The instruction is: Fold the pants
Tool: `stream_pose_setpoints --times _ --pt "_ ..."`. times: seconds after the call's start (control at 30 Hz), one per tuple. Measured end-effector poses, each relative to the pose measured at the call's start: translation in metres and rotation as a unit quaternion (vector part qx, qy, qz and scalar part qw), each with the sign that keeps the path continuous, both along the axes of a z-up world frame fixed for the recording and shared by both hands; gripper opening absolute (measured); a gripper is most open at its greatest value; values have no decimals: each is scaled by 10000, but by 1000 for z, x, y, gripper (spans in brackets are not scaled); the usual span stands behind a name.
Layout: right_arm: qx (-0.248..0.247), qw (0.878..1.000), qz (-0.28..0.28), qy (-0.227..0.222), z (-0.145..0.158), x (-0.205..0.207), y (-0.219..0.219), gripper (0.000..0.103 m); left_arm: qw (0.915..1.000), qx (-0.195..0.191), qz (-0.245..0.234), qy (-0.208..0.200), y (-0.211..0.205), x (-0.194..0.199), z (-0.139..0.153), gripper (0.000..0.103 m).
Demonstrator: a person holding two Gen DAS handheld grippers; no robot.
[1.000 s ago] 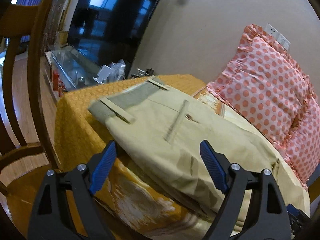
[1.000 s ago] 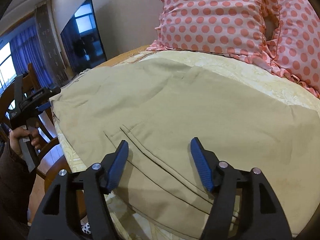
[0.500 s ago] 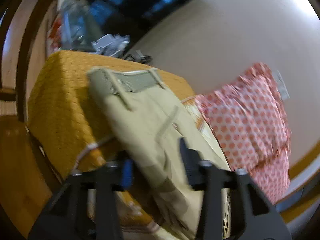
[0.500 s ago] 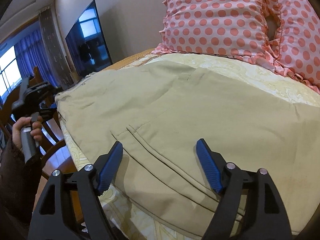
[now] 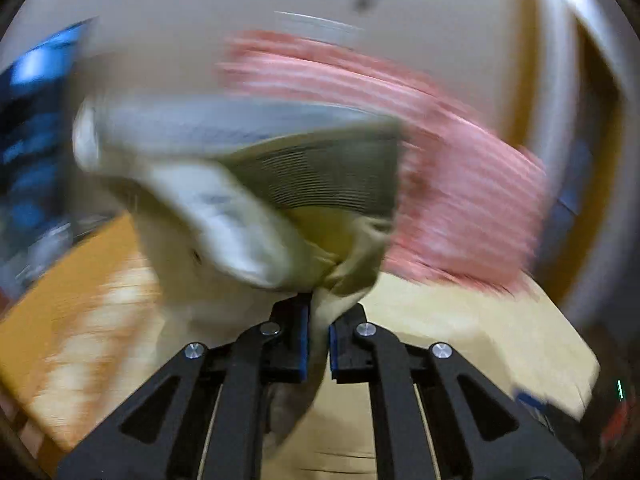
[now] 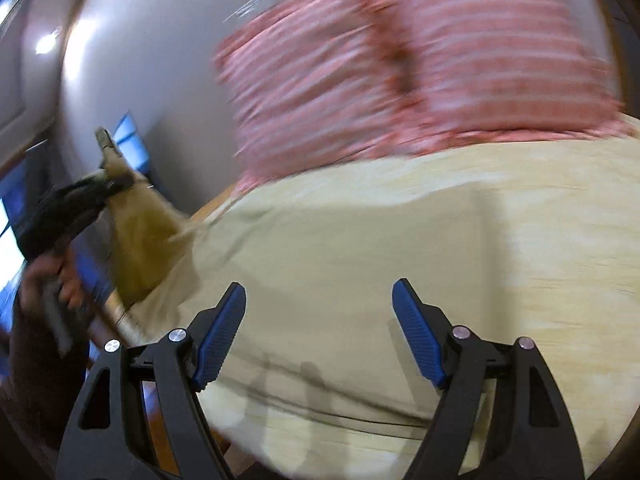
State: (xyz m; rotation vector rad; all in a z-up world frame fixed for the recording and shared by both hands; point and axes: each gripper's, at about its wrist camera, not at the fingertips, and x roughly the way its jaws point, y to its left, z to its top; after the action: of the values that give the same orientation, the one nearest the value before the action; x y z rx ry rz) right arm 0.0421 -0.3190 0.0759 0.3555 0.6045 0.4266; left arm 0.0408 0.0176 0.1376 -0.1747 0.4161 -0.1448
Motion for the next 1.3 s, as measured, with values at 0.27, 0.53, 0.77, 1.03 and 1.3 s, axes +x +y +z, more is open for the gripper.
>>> stream_pose_setpoints --times 0.27,0.53,0.77,1.03,1.3 --pt "289 9915 -1242 245 -9 -14 -83 77 9615 699 -2213 1469 -152 -4 -111 7" --pt "741 9942 -617 482 -2 24 -72 77 9652 878 -2187 1133 -156 -34 -101 7" --pt "159 9924 -91 1220 -15 68 -33 73 9601 335 -2551 1096 -139 -40 -91 45" --pt "-221 9883 181 1501 -29 83 -20 65 9890 -596 -789 1101 31 24 -52 60" --pt "156 9847 353 1700 -35 103 -26 49 9552 -1054 -983 2586 64 101 -100 56"
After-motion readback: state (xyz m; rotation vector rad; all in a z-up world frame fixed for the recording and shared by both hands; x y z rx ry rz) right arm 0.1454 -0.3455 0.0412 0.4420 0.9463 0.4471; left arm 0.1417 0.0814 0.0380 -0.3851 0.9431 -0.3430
